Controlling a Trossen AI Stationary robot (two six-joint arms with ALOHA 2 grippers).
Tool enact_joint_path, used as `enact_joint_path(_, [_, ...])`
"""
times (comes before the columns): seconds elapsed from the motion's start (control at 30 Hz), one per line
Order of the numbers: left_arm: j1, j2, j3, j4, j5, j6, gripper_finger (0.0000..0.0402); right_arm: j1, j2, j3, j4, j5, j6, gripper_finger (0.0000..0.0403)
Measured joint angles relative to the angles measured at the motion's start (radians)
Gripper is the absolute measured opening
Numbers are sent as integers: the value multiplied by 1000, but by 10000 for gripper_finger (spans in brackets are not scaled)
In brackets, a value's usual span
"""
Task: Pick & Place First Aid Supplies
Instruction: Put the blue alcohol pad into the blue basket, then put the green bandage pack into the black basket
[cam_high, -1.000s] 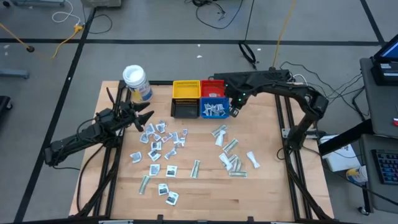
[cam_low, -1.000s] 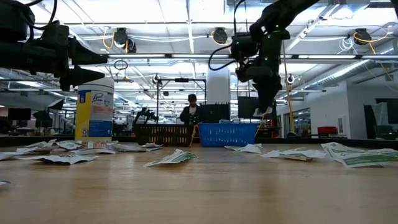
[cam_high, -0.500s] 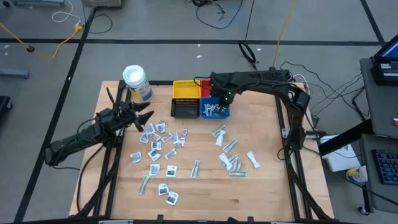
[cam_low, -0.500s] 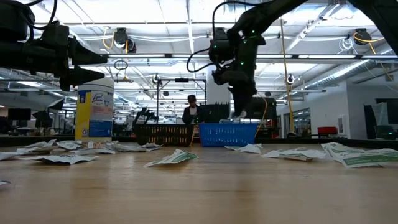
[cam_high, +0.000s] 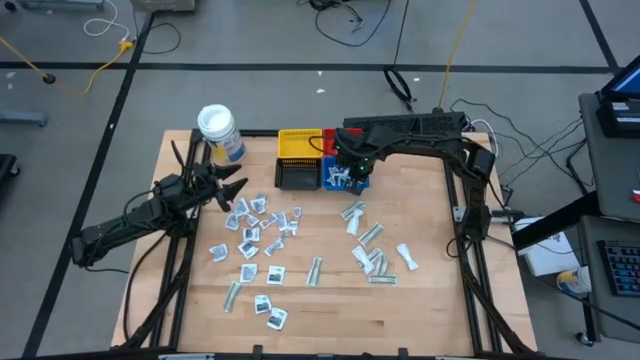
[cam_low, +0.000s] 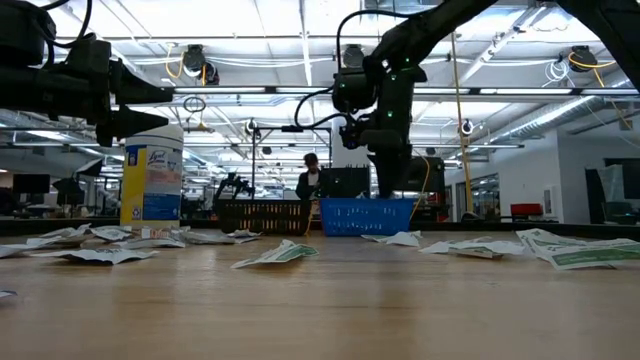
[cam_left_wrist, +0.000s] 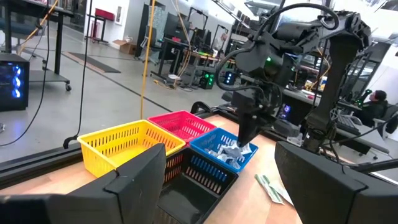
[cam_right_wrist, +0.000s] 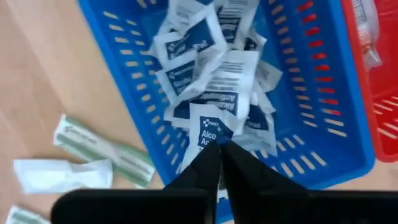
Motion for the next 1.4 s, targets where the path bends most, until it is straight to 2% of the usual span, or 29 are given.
enact_joint_path(0.13, [0, 0, 0, 0, 0, 0, 306, 3, 0, 0, 9, 58, 8, 67])
enact_joint_path(0.33, [0, 0, 0, 0, 0, 0, 306, 3, -13, 6, 23, 55, 7, 160])
enact_joint_path(0.53, [0, 0, 0, 0, 0, 0, 306, 8, -100, 8, 104, 81, 94, 221])
enact_joint_path(0.67, [0, 0, 0, 0, 0, 0, 306, 31, -160, -6, 102, 97, 306, 230])
enact_joint_path(0.9, [0, 0, 0, 0, 0, 0, 306, 71, -260, -57, 29, 105, 668, 221])
enact_joint_path(1.17, [0, 0, 0, 0, 0, 0, 306, 91, -364, -202, -104, 100, 844, 220])
enact_joint_path(1.4, [0, 0, 0, 0, 0, 0, 306, 225, -485, -368, -121, 71, 980, 220])
